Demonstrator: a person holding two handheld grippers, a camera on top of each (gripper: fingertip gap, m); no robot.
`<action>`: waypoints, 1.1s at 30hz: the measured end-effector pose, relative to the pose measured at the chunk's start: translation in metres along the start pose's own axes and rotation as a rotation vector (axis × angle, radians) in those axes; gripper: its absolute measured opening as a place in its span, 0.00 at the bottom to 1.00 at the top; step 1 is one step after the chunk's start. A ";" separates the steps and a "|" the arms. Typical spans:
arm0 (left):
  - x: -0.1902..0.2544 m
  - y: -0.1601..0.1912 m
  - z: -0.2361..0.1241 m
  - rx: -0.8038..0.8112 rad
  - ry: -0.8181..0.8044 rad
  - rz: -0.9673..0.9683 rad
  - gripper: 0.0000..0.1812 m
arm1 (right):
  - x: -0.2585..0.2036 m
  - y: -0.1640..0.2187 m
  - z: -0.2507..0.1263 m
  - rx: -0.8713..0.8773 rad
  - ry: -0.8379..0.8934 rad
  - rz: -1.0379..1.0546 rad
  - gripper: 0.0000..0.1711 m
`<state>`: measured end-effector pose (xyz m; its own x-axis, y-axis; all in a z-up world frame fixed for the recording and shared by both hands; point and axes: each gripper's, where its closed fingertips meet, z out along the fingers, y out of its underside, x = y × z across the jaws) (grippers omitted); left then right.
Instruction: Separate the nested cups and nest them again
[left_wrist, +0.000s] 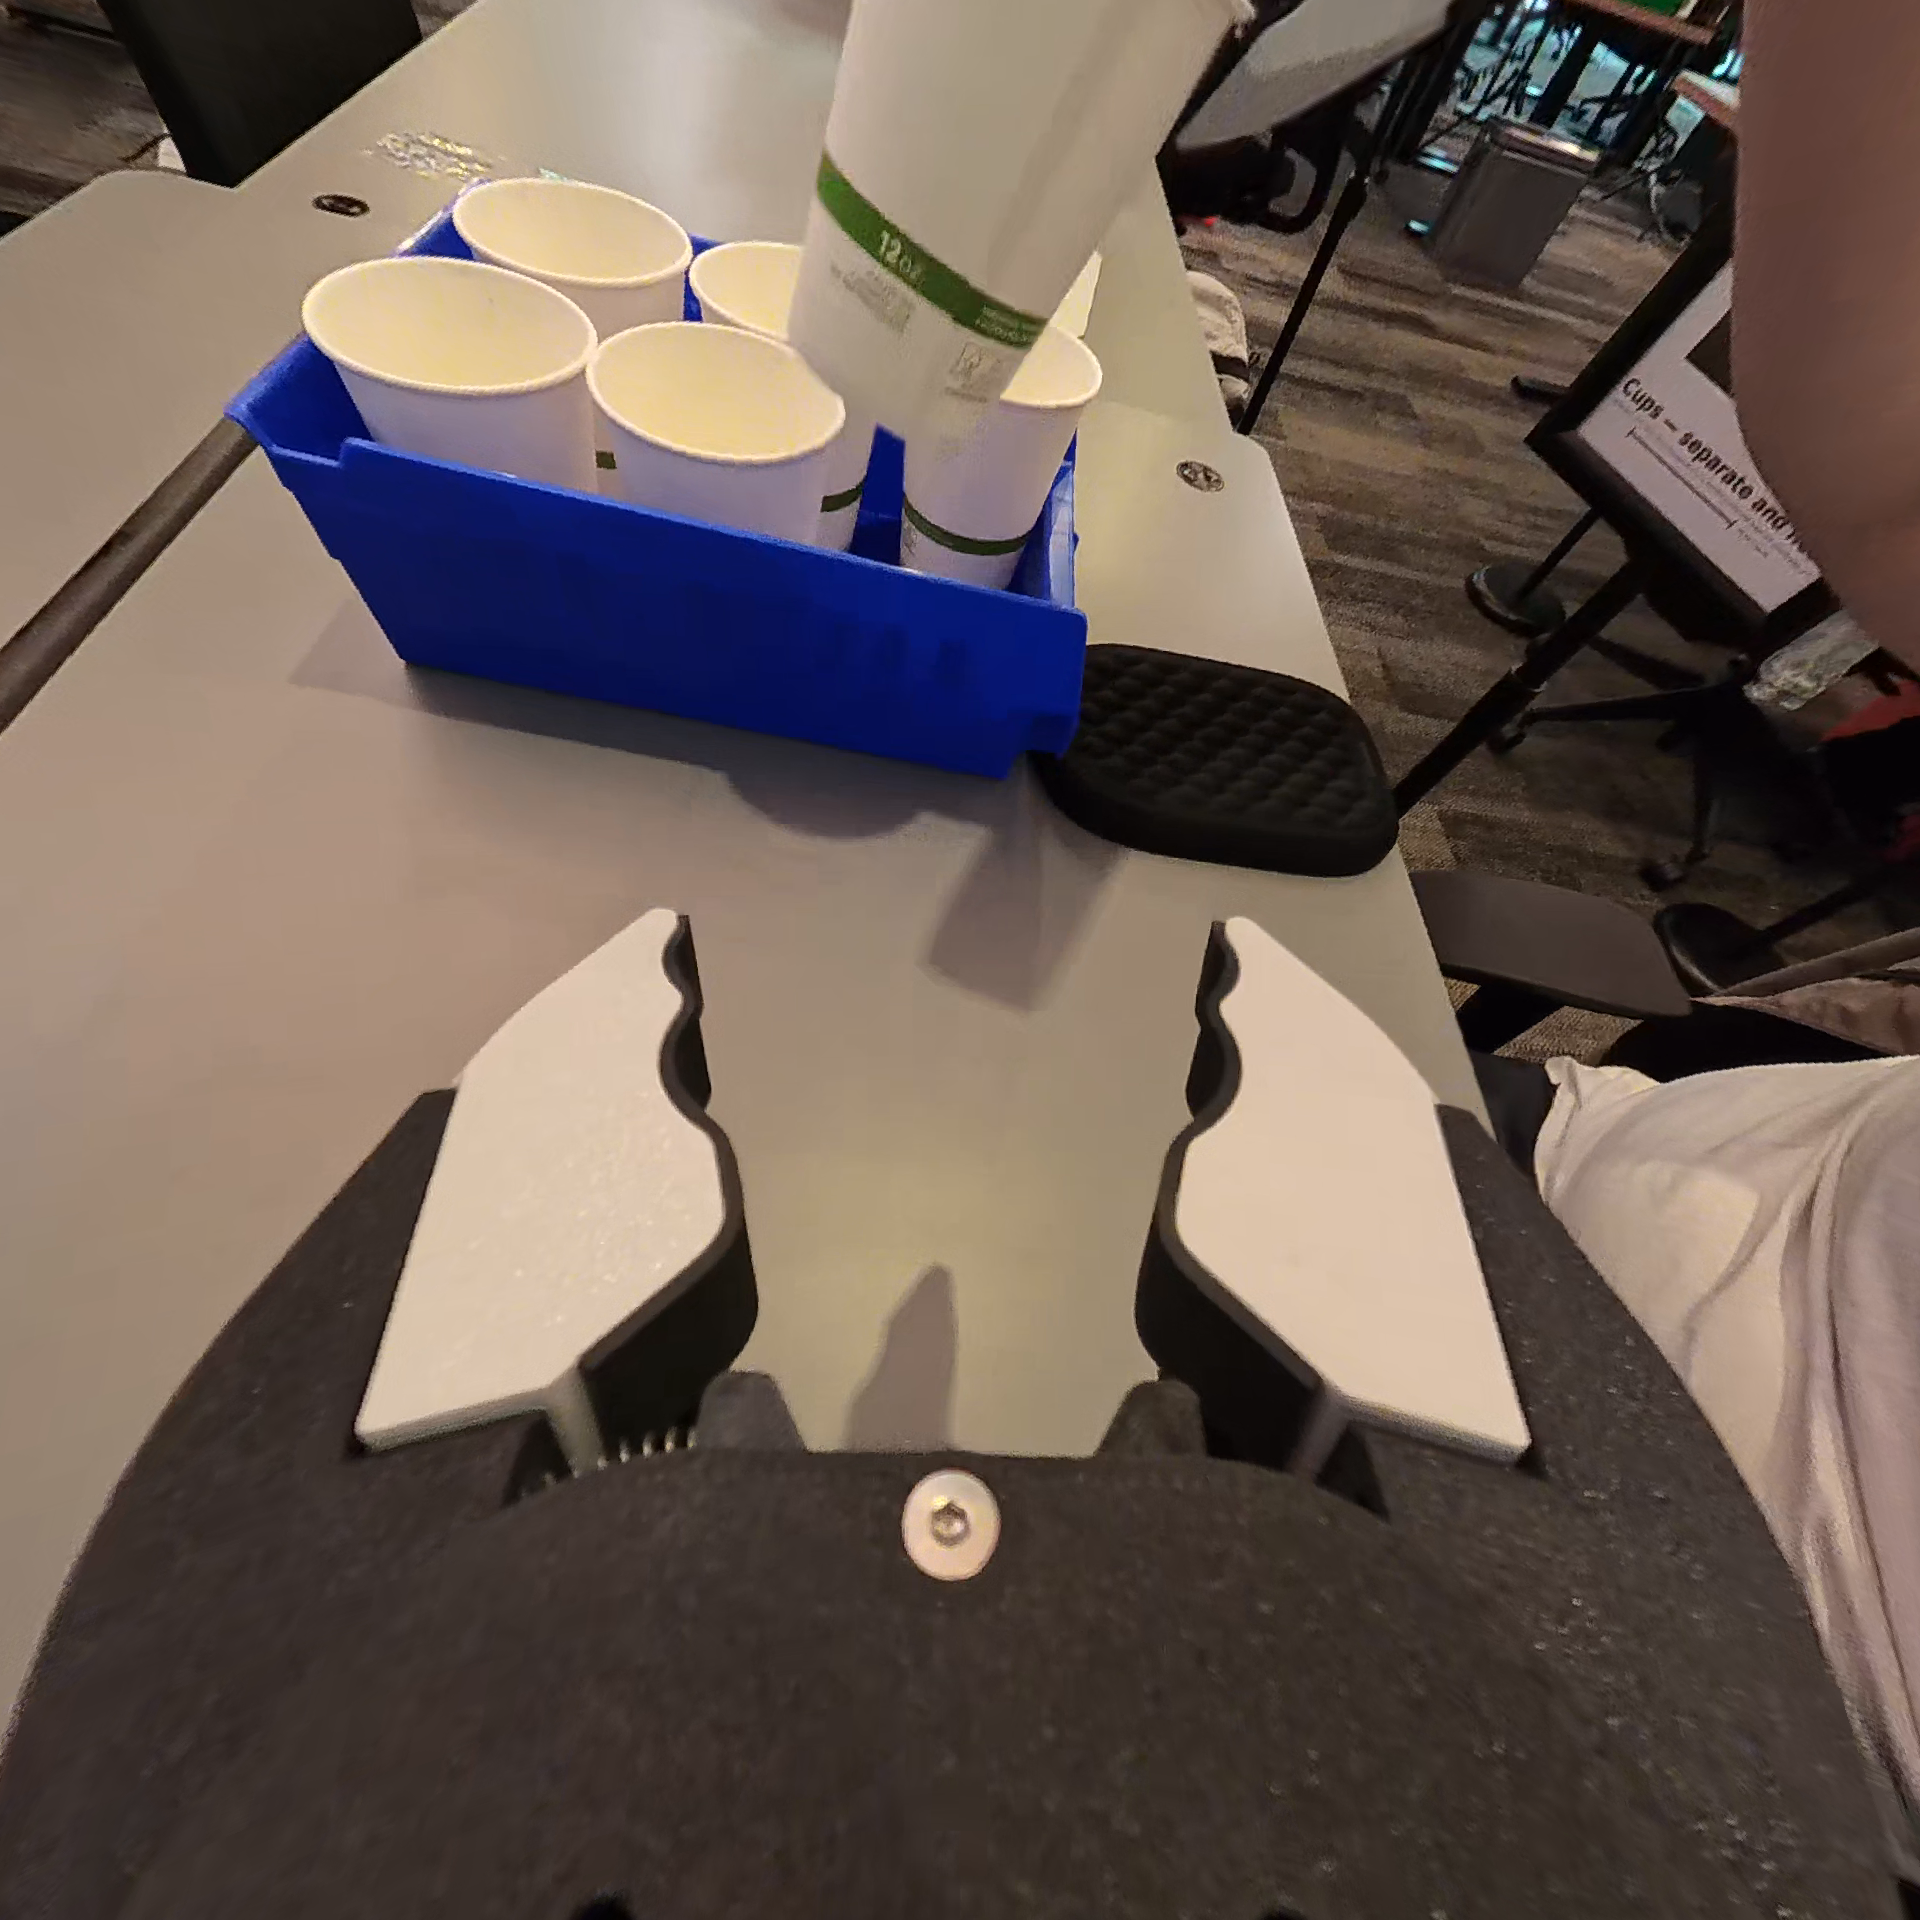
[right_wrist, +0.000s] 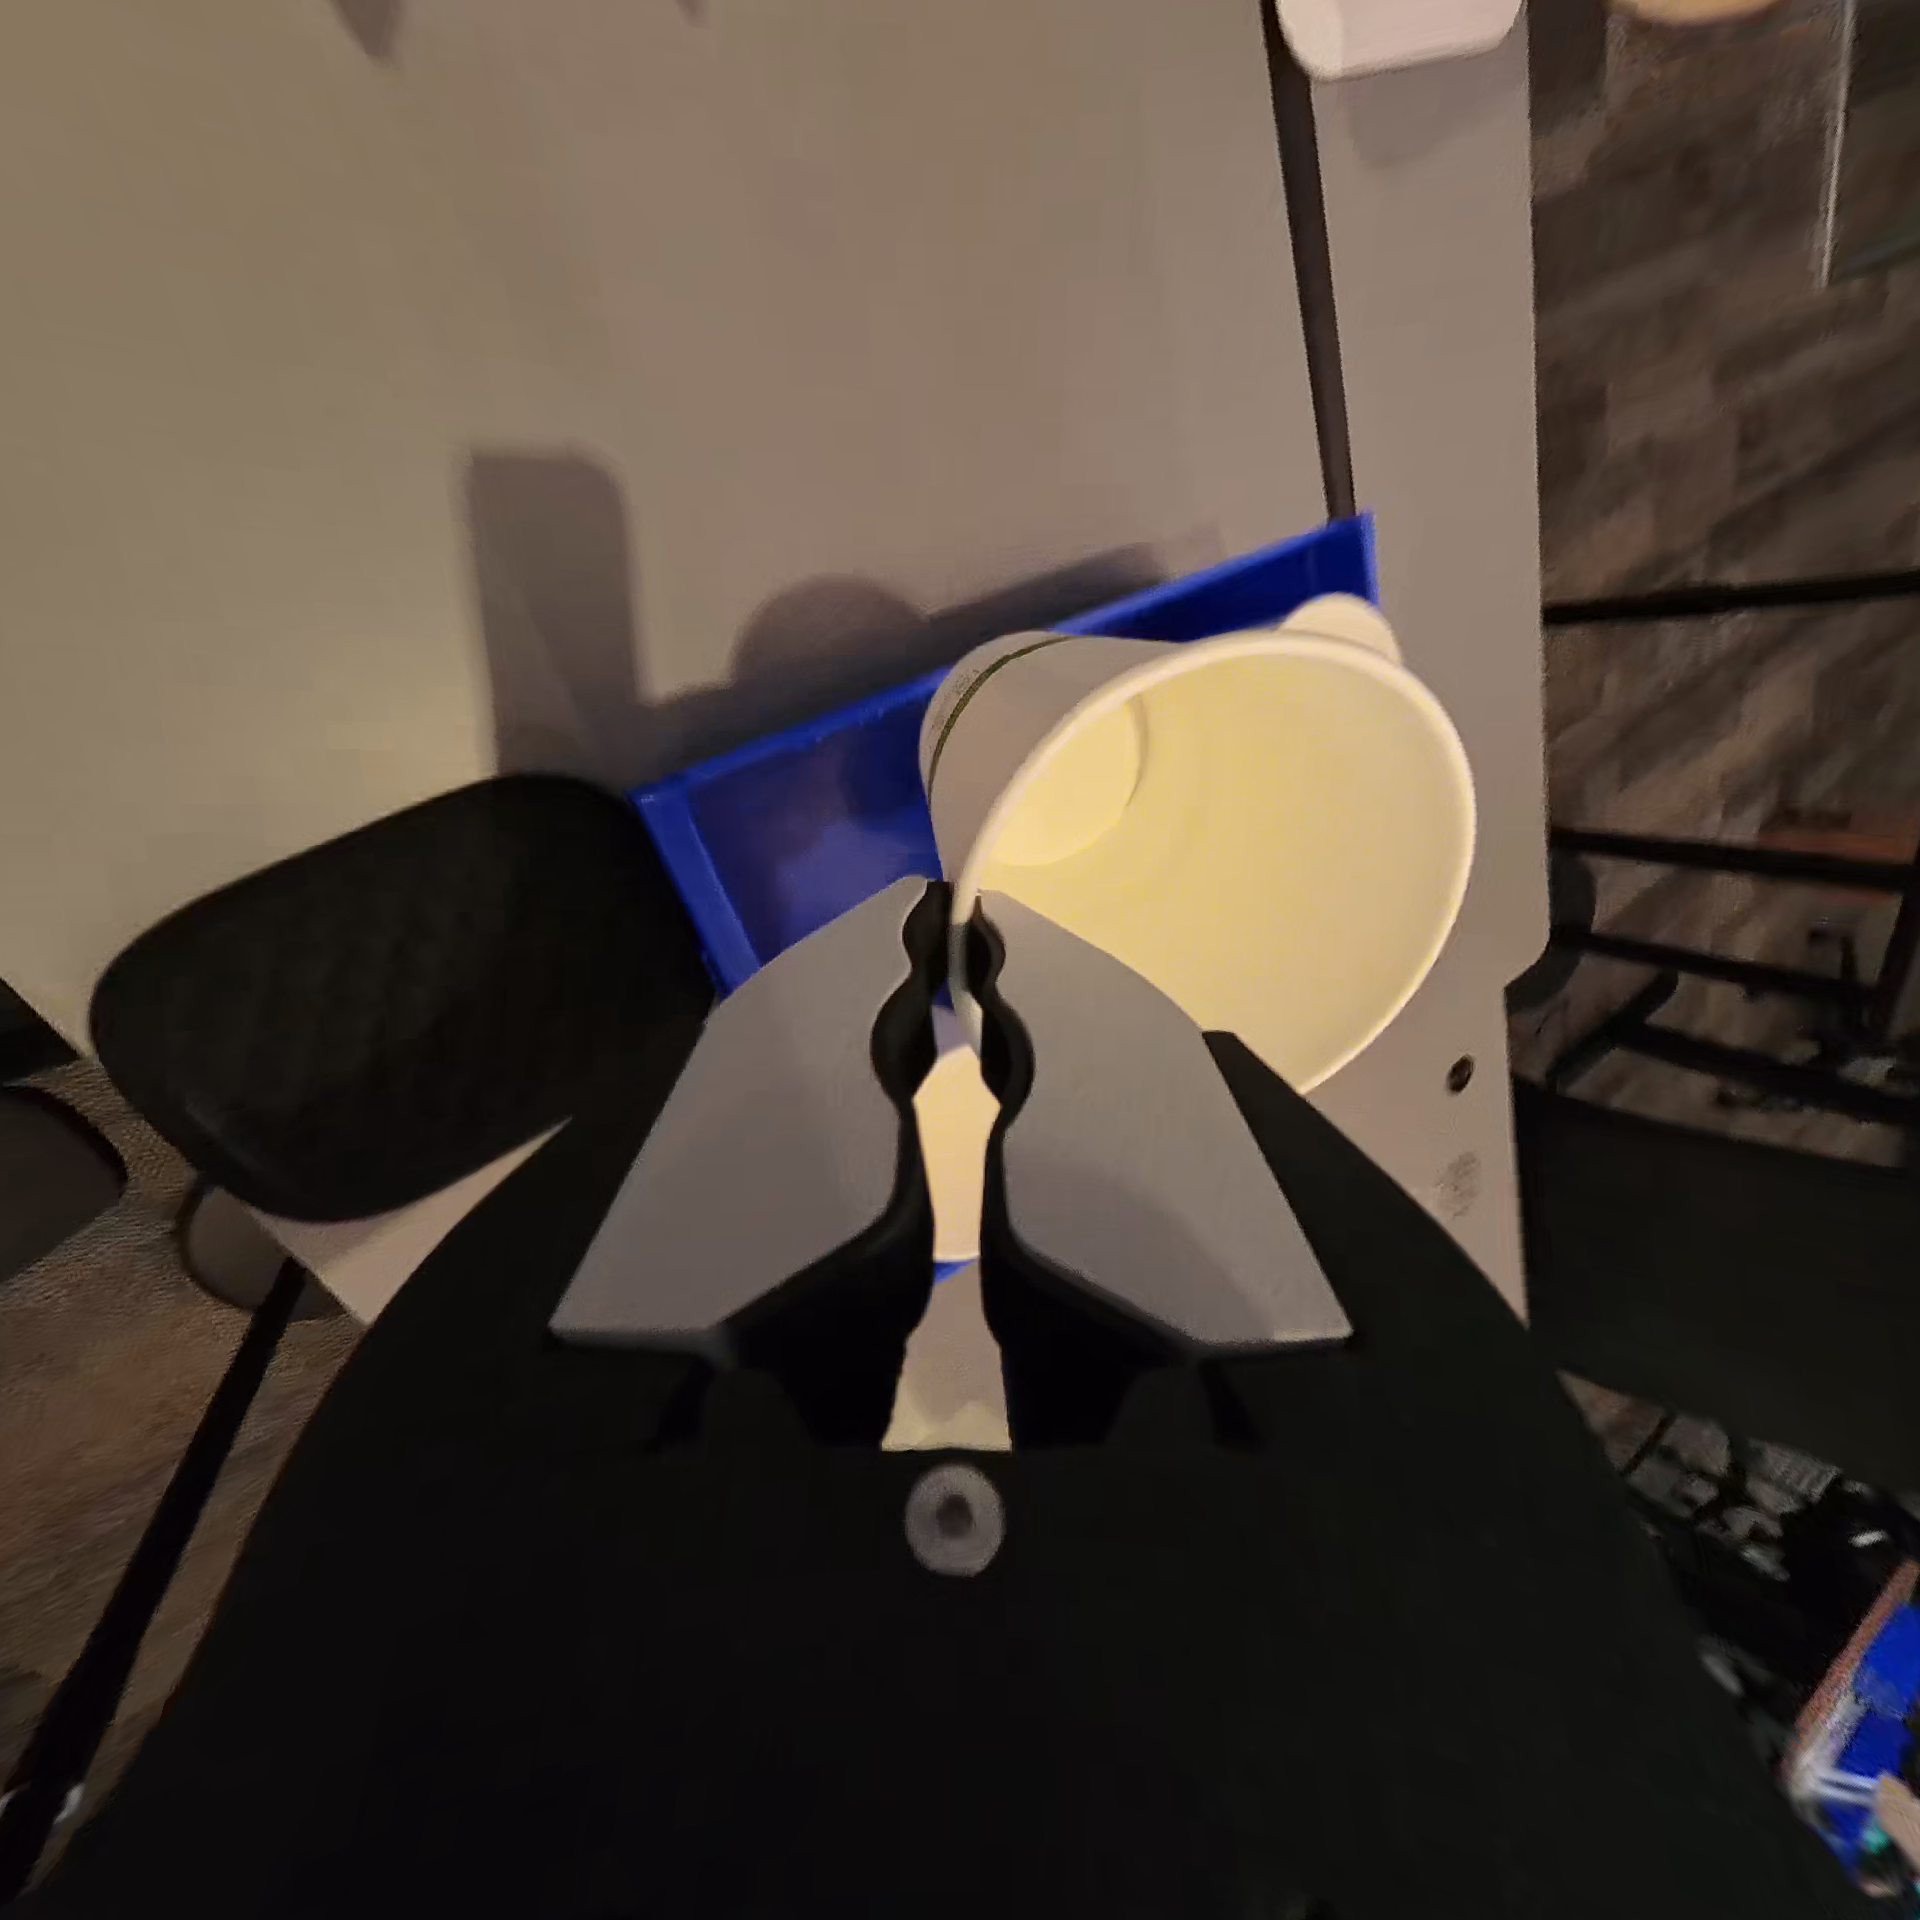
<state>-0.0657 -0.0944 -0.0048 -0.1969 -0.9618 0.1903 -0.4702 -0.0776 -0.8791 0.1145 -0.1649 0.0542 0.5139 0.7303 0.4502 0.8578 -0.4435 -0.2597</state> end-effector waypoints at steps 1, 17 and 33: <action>0.001 0.001 0.001 -0.006 0.007 0.002 0.50 | -0.002 0.009 0.000 -0.008 -0.018 0.025 0.02; 0.000 0.005 0.004 -0.017 0.012 -0.006 0.50 | -0.050 0.071 0.086 -0.207 -0.216 0.036 0.02; 0.000 0.008 0.006 -0.031 0.011 0.005 0.49 | -0.050 0.073 0.101 -0.201 -0.277 0.072 0.02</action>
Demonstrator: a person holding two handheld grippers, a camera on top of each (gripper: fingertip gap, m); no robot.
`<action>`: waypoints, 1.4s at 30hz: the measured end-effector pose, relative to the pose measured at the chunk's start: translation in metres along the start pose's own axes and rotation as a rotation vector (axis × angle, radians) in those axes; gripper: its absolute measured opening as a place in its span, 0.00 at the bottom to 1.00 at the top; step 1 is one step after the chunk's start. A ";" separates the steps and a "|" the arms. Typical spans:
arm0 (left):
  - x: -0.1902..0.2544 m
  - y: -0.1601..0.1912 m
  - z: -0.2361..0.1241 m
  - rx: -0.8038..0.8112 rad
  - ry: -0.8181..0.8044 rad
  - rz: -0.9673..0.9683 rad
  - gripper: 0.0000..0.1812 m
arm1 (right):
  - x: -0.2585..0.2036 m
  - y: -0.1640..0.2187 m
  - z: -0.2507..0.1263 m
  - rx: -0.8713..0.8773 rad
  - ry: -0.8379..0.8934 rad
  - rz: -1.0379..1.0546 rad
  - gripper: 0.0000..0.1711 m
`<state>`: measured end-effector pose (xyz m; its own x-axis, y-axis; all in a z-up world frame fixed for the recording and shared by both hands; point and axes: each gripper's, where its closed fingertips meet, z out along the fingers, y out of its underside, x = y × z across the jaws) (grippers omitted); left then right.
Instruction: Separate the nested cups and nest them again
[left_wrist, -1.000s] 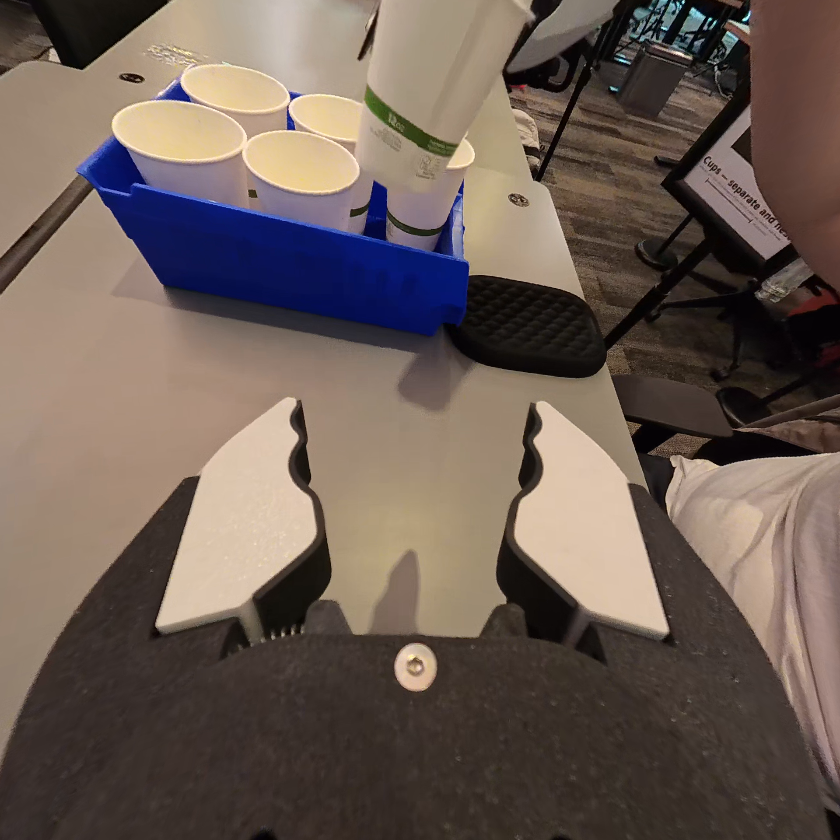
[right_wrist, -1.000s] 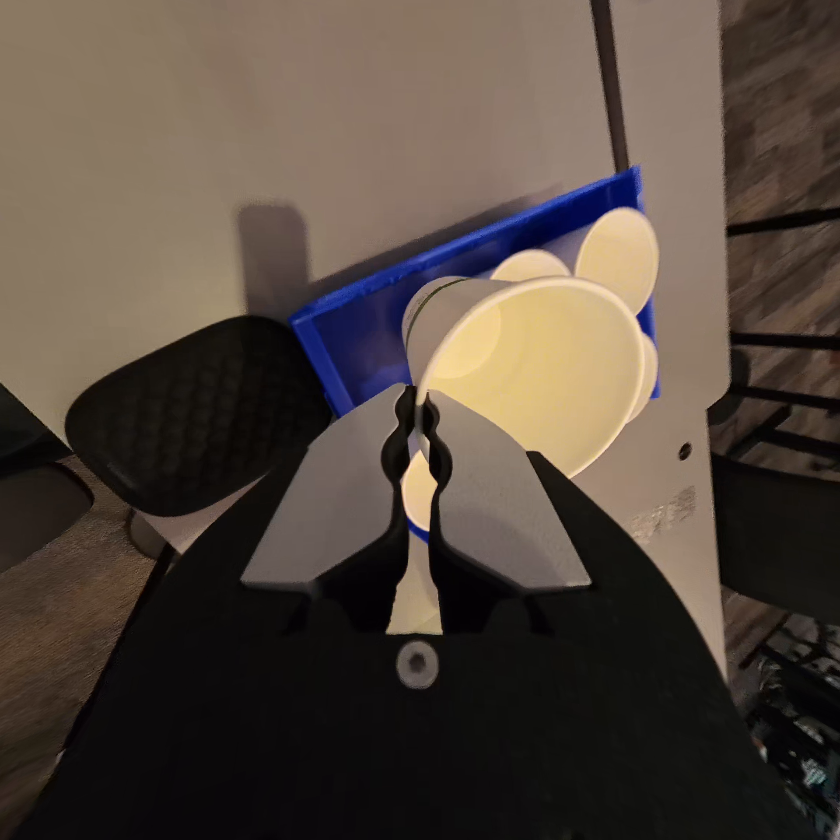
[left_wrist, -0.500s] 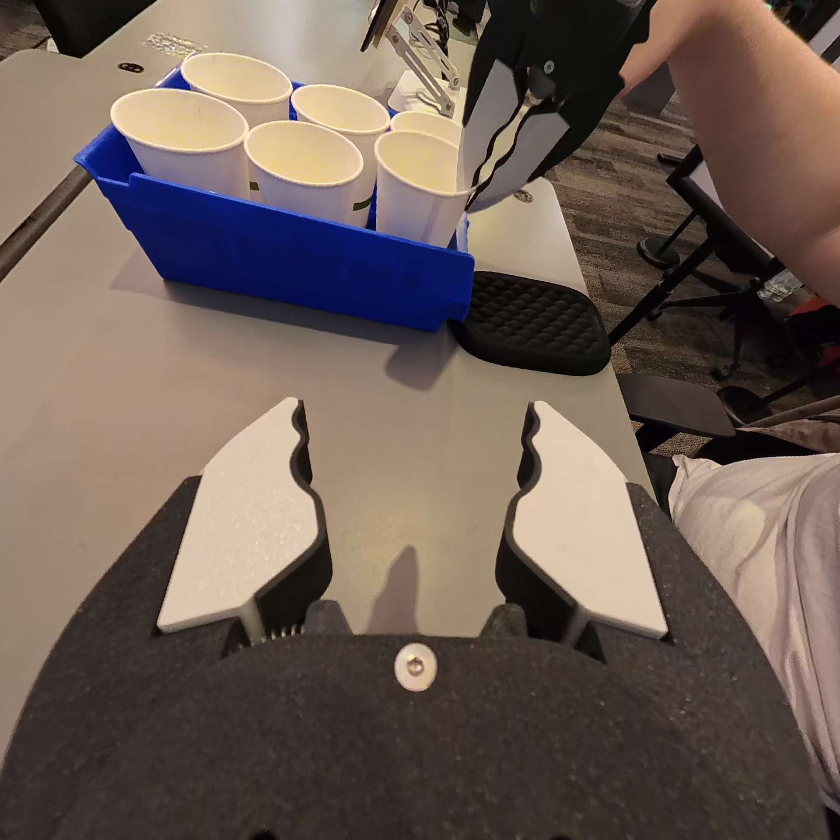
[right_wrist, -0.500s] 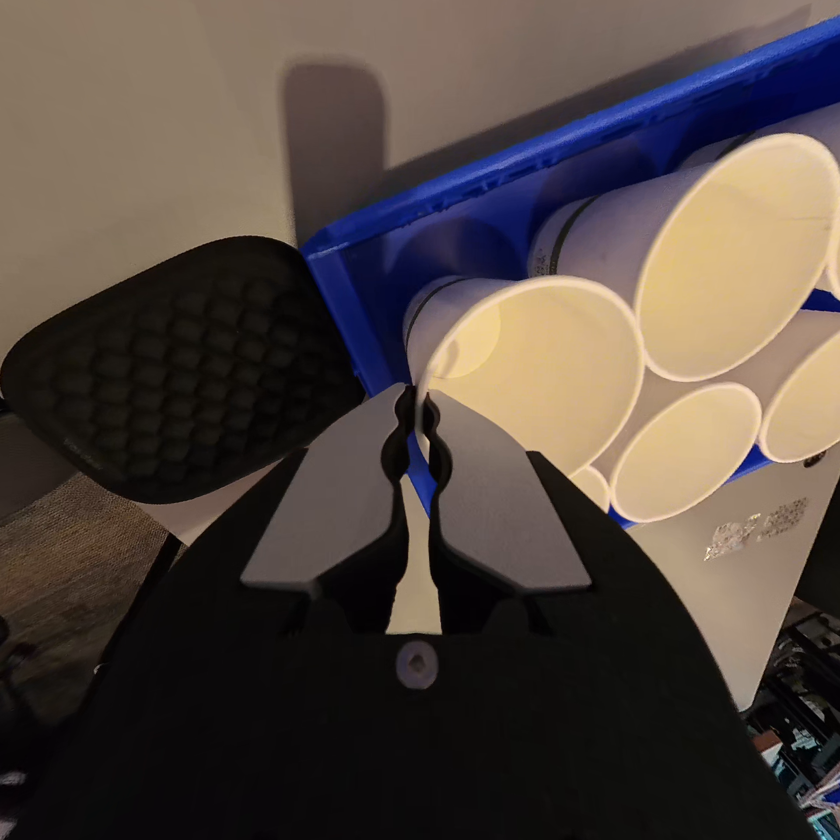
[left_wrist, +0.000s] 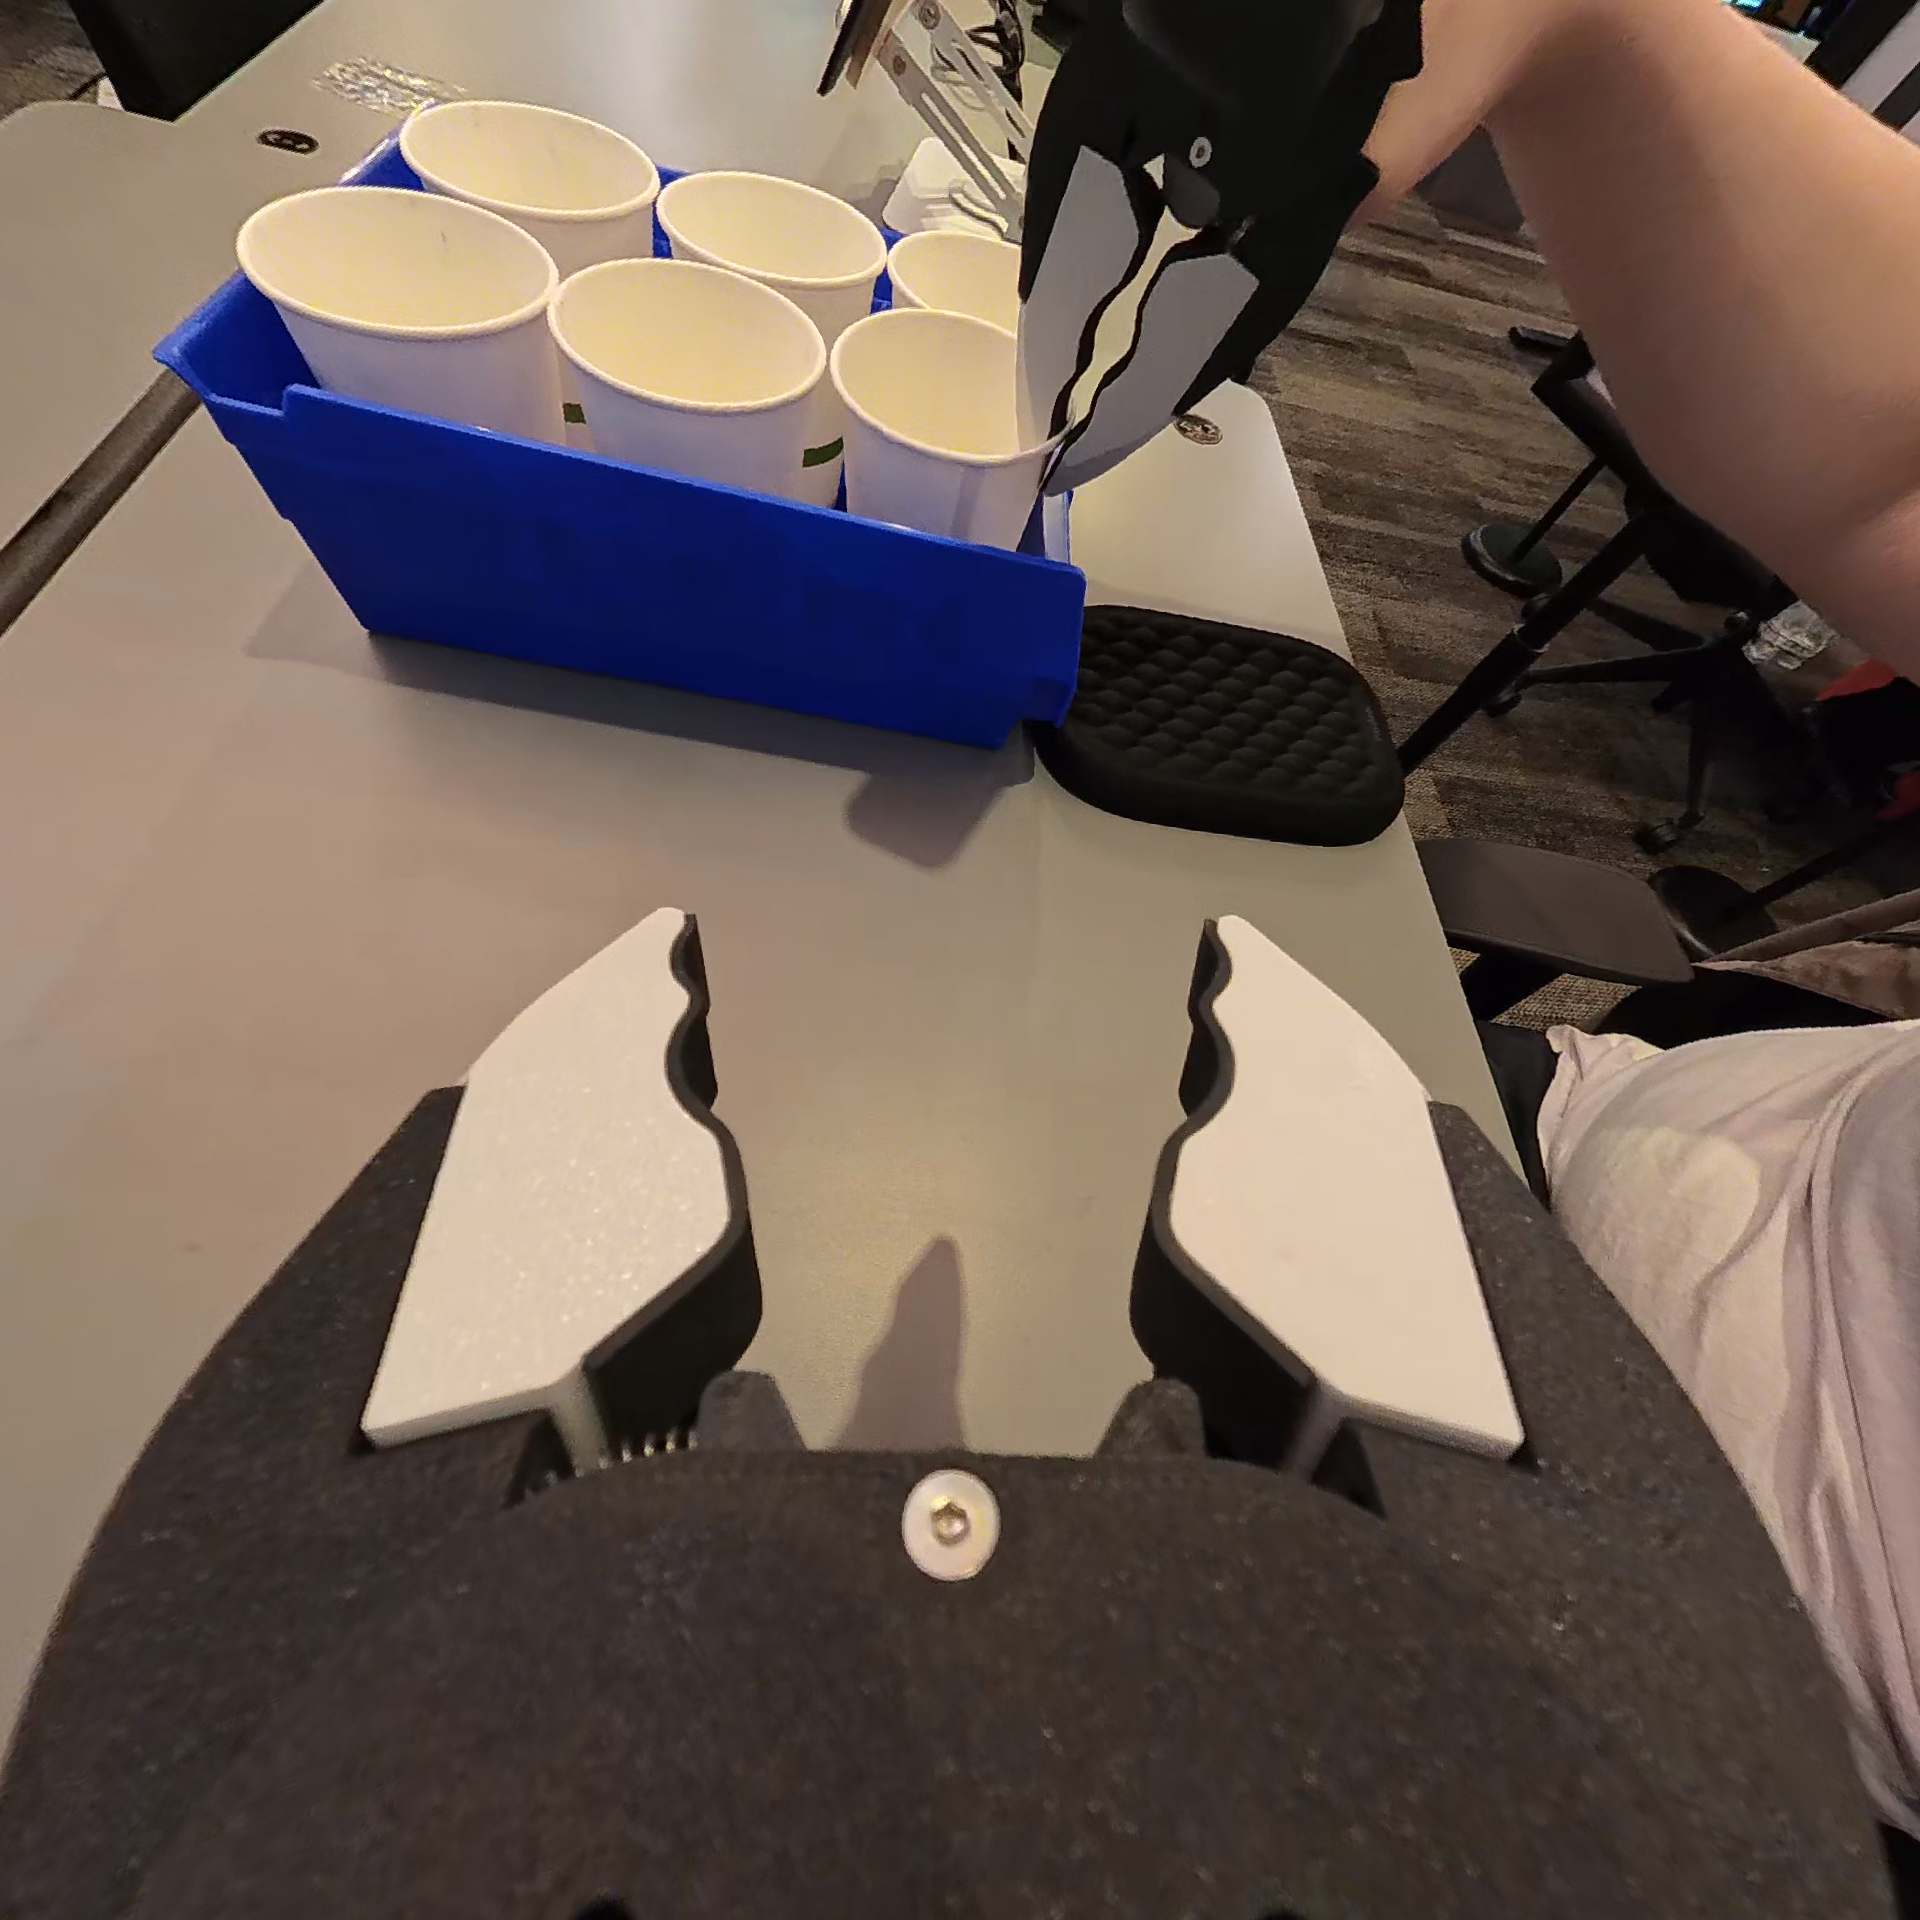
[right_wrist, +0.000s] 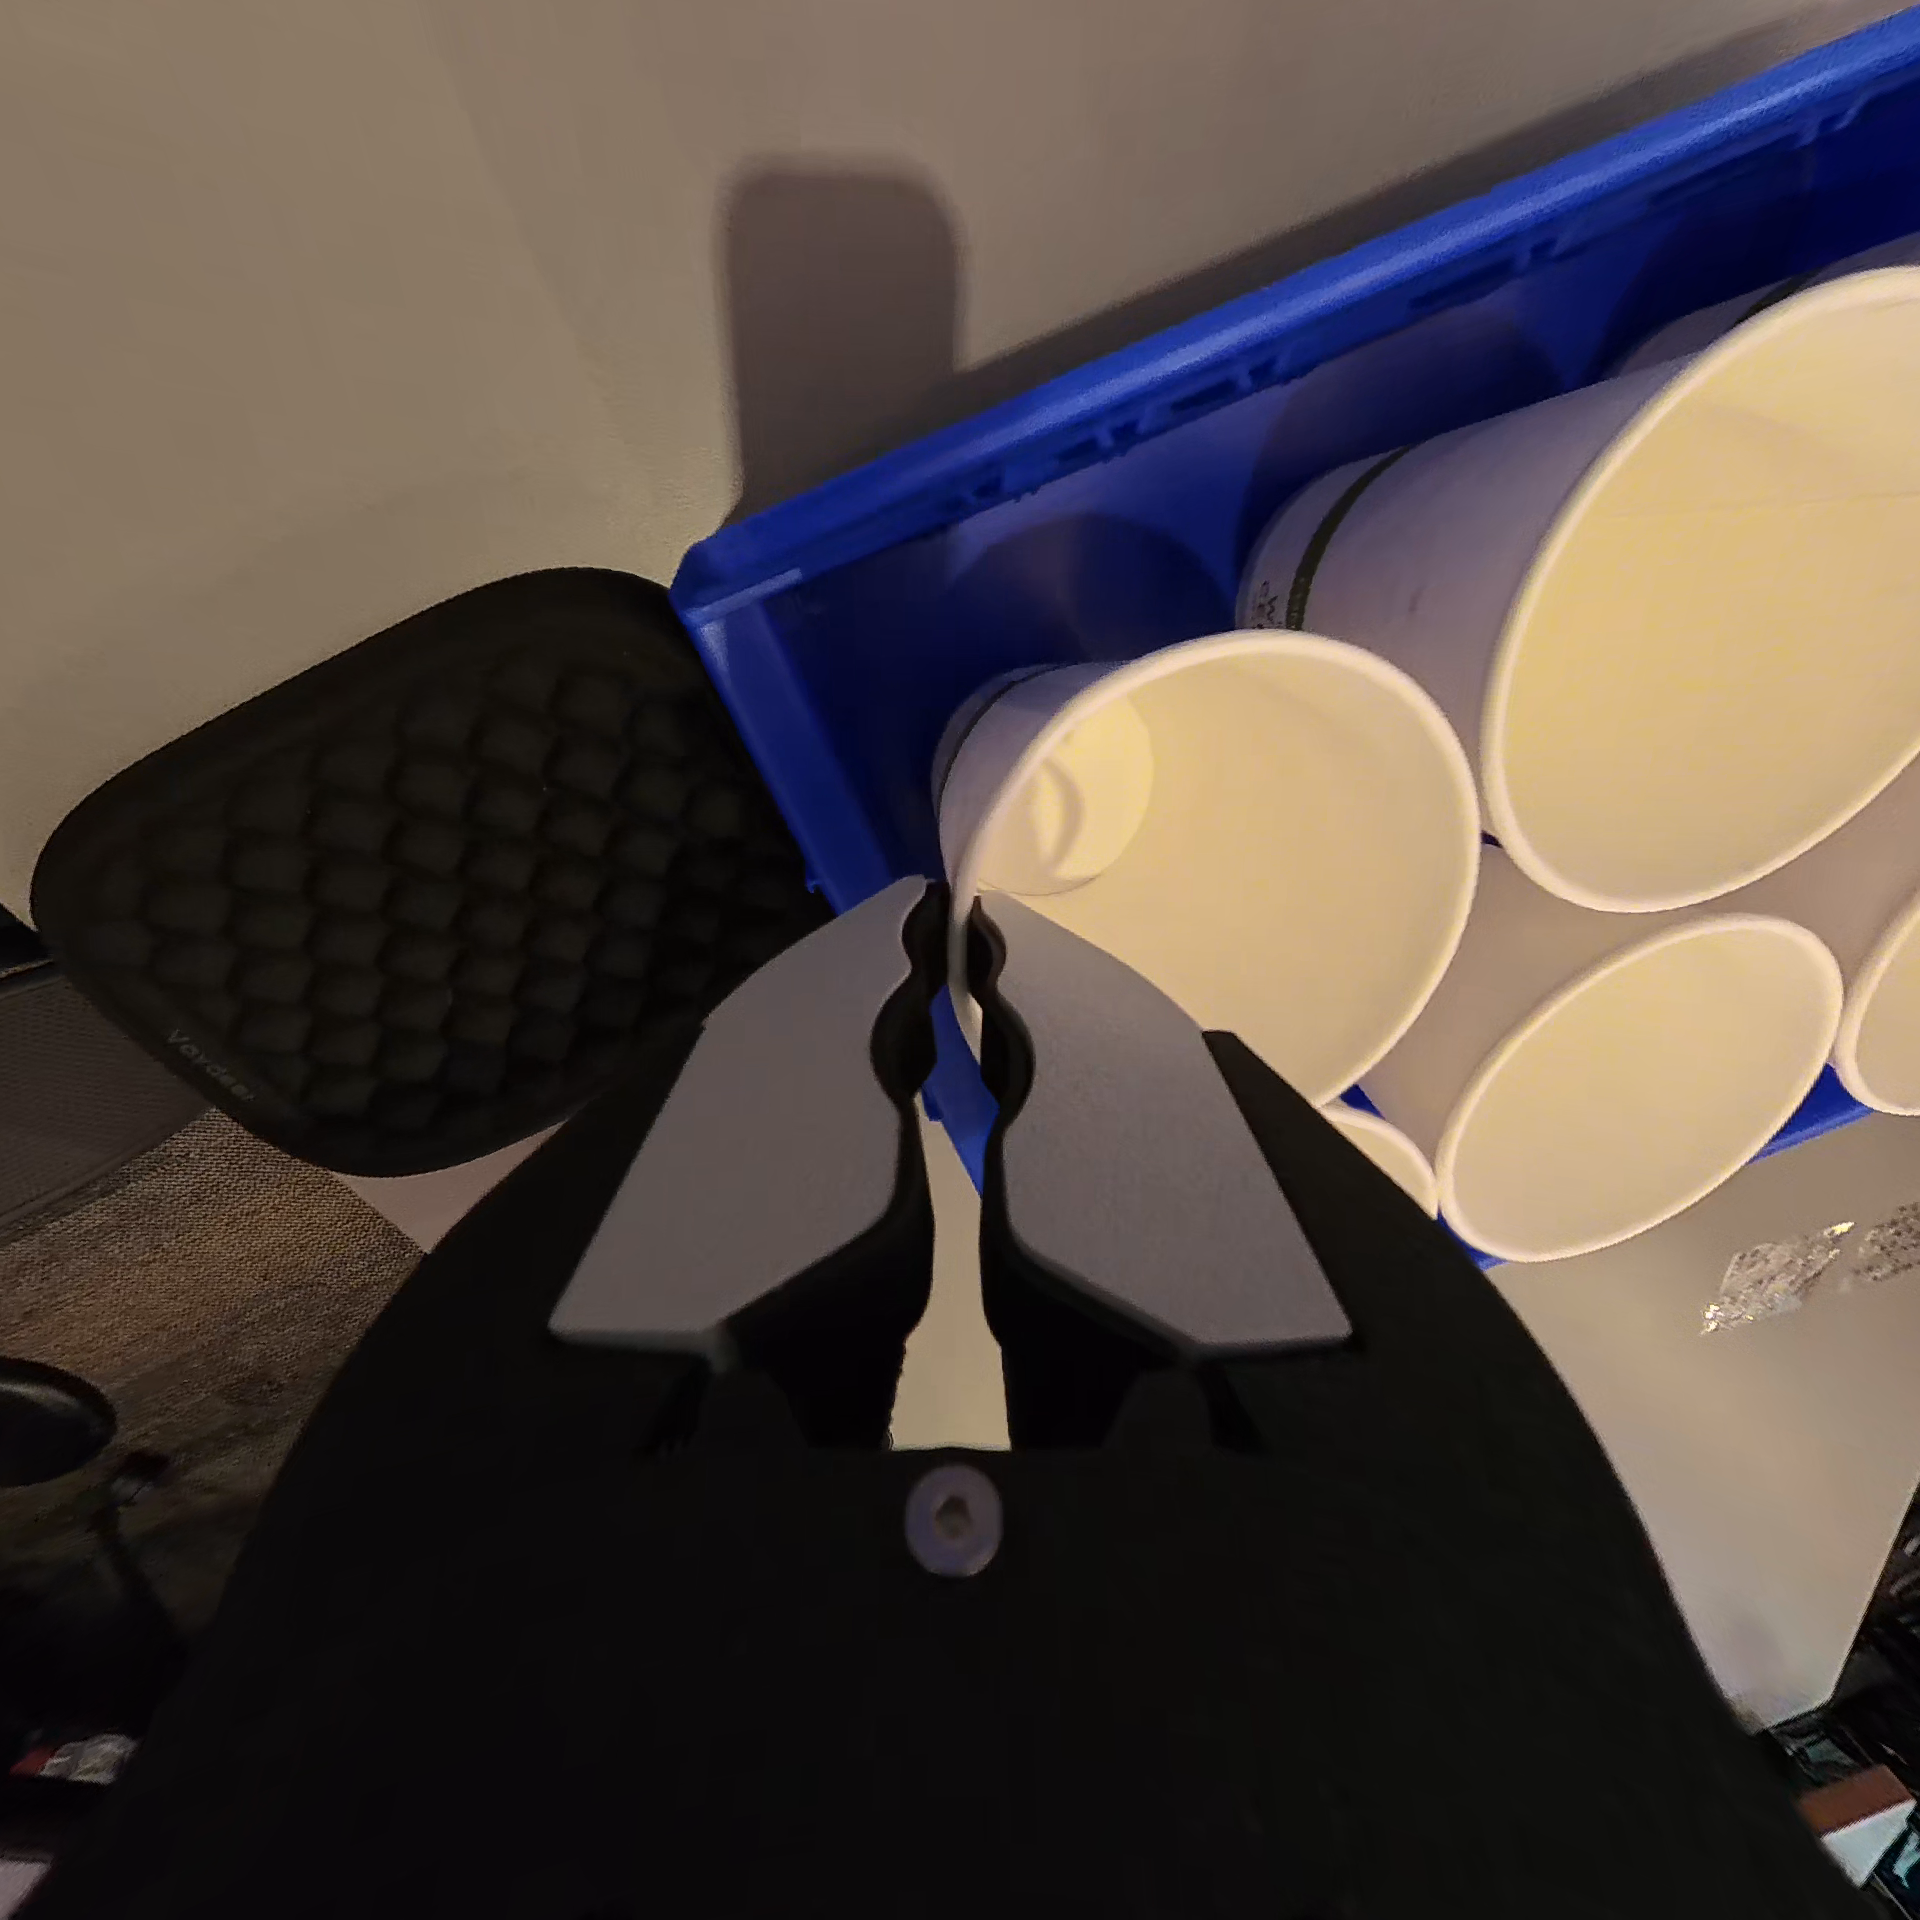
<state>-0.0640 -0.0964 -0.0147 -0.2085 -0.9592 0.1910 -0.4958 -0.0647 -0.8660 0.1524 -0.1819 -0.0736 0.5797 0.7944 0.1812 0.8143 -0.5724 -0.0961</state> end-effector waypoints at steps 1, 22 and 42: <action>0.000 0.000 0.000 -0.001 -0.001 0.001 0.49 | 0.000 0.000 0.000 0.000 -0.001 -0.001 0.02; -0.004 0.006 0.008 -0.018 -0.010 -0.015 0.49 | 0.108 0.040 -0.169 0.659 0.415 0.510 0.17; -0.017 0.022 0.016 -0.066 -0.035 -0.045 0.49 | 0.115 0.106 0.015 0.297 -0.203 1.008 0.14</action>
<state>-0.0575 -0.0857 -0.0441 -0.1556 -0.9649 0.2118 -0.5587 -0.0909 -0.8244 0.3059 -0.1483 -0.0777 0.9604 0.0175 -0.2780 -0.0844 -0.9329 -0.3502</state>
